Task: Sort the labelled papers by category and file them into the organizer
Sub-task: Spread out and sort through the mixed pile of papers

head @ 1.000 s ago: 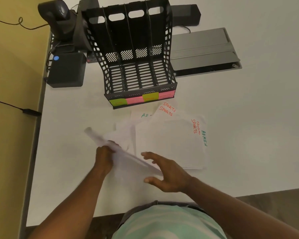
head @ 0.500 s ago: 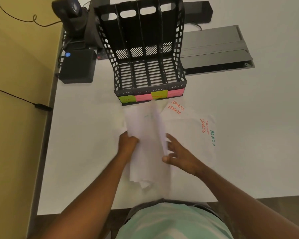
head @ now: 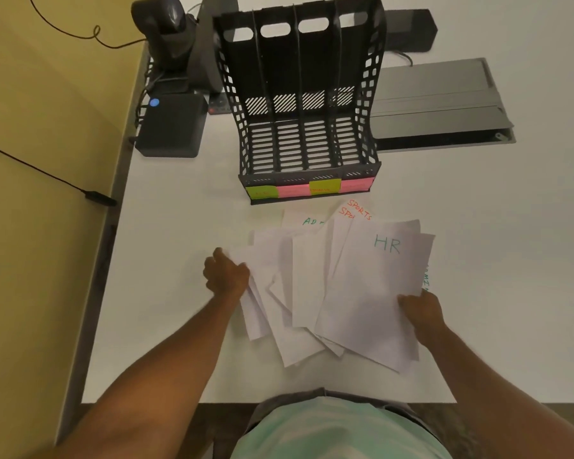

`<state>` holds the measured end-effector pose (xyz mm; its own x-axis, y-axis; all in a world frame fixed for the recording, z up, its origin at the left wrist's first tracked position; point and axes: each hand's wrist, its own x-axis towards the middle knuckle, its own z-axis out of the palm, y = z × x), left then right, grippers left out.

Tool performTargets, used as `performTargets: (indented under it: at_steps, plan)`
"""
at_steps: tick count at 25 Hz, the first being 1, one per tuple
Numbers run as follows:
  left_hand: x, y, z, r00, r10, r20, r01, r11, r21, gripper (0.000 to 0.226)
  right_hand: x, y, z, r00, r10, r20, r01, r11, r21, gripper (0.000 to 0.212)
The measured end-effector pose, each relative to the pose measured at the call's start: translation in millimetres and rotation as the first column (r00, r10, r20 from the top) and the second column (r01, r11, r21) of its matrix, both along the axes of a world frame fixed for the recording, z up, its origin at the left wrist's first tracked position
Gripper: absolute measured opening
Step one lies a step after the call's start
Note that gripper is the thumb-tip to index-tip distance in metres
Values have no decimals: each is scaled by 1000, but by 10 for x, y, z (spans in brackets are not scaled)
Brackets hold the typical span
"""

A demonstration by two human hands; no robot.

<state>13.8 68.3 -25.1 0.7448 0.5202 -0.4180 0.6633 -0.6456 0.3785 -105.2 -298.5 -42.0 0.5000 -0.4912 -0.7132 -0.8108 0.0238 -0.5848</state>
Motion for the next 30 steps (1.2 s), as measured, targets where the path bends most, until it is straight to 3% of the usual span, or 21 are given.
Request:
performTargets:
  at_steps: [2,4,7,10,14,20,23,25,27,30]
  plan:
    - [39,98,-65,995,95,9,-90,967,-238,69,4,18,-21,1000,-14,10,14,1000,4,27]
    - [69,77,-91,995,94,15,-84,937,-340,56,25,27,-26,1000,-29,8,29,1000,9,26]
    - [105,85,-148,992,90,92,-64,965,-255,30,25,7,-47,999,-49,5,49,999,12,26]
    - [162,290,-117,943,264,200,-225,953,-201,34,27,21,-64,998,-59,-4,59,998,-1,26]
    - [88,661,-64,814,506,284,-417,851,-321,36,48,37,-82,998,-69,-5,69,998,-1,29]
    - [-254,741,-108,709,660,248,-515,725,-458,34,43,39,-86,996,-92,10,92,996,2,30]
    - [-102,803,122,605,765,219,-564,606,-561,38,35,32,-64,993,-101,65,98,994,43,29]
    - [71,942,360,605,785,136,-528,523,-669,39,44,67,-16,989,-80,122,73,995,66,32]
    - [168,977,685,625,781,12,-366,307,-879,37,76,130,41,985,-56,165,42,995,92,37]
    - [194,739,1136,665,742,-86,-116,-11,-993,29,166,316,169,977,-45,208,10,986,169,39]
